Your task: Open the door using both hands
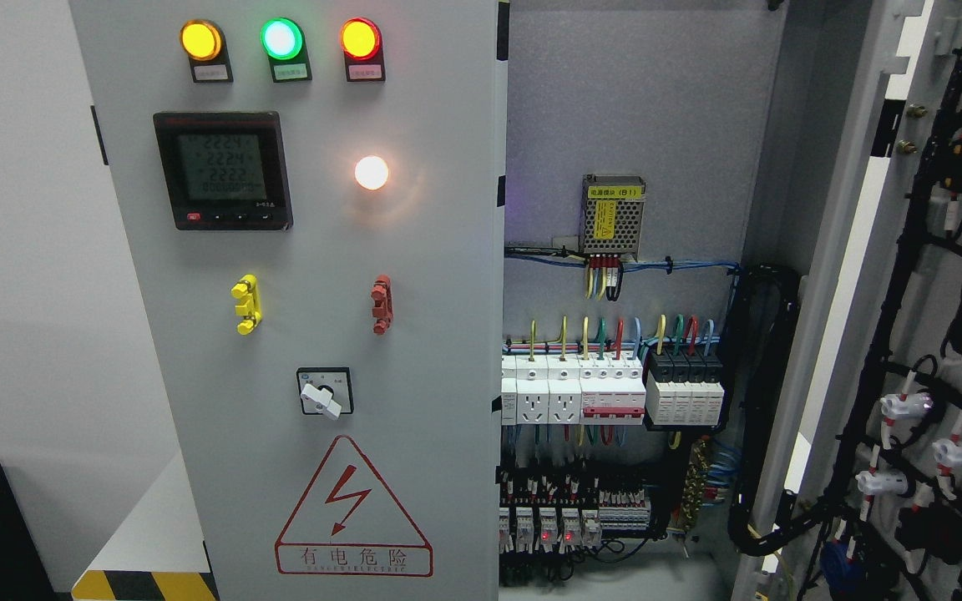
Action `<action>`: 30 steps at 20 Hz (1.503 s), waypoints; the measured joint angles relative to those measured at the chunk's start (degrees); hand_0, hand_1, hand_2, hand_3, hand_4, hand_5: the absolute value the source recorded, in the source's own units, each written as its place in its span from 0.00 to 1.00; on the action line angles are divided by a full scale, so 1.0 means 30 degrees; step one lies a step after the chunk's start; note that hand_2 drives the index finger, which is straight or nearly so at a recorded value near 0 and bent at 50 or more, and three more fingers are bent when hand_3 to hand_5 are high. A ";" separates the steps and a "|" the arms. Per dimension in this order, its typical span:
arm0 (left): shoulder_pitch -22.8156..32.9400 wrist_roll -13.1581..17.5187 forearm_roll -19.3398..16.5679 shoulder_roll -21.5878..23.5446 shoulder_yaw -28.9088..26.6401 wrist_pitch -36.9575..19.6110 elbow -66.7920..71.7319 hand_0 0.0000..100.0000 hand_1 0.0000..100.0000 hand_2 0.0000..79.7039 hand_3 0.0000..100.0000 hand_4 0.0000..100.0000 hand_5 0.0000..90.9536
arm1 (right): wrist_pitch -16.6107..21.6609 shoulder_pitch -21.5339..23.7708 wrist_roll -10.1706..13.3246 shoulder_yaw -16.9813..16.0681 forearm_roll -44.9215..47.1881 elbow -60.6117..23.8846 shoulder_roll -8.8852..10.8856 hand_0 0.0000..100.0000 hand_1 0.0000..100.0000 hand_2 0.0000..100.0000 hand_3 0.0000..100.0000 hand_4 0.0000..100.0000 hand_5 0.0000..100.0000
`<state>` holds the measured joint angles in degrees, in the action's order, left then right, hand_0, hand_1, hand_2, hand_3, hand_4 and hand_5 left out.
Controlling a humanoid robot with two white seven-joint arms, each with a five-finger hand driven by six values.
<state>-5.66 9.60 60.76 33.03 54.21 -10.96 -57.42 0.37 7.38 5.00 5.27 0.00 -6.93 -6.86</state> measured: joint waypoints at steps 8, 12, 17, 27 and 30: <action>0.0289 0.0492 -0.2067 -0.2458 -0.0458 0.0067 0.6267 0.00 0.00 0.00 0.00 0.00 0.00 | 0.0000 0.0000 0.0001 0.0000 0.0000 0.0002 0.0000 0.00 0.00 0.00 0.00 0.00 0.00; 0.0460 0.0521 -0.3657 -0.3781 -0.0949 0.0066 0.9270 0.00 0.00 0.00 0.00 0.00 0.00 | 0.0000 0.0000 0.0000 0.0000 0.0000 -0.0001 0.0000 0.00 0.00 0.00 0.00 0.00 0.00; 0.1194 0.0571 -0.6246 -0.5260 -0.2347 0.0144 1.2221 0.00 0.00 0.00 0.00 0.00 0.00 | 0.0000 0.0000 0.0000 0.0000 0.0000 0.0000 0.0000 0.00 0.00 0.00 0.00 0.00 0.00; 0.1782 0.0363 -0.8470 -0.7515 -0.4380 0.0237 1.6402 0.00 0.00 0.00 0.00 0.00 0.00 | 0.0000 0.0000 0.0000 0.0000 0.0000 0.0004 0.0000 0.00 0.00 0.00 0.00 0.00 0.00; 0.1820 0.0356 -0.8633 -0.8025 -0.4986 0.0284 1.7363 0.00 0.00 0.00 0.00 0.00 0.00 | 0.0000 0.0000 0.0000 -0.0001 0.0000 0.0004 0.0001 0.00 0.00 0.00 0.00 0.00 0.00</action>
<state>-0.20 10.67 34.87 8.96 39.25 -10.11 -5.33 0.37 7.38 5.00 5.27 0.00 -6.92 -6.85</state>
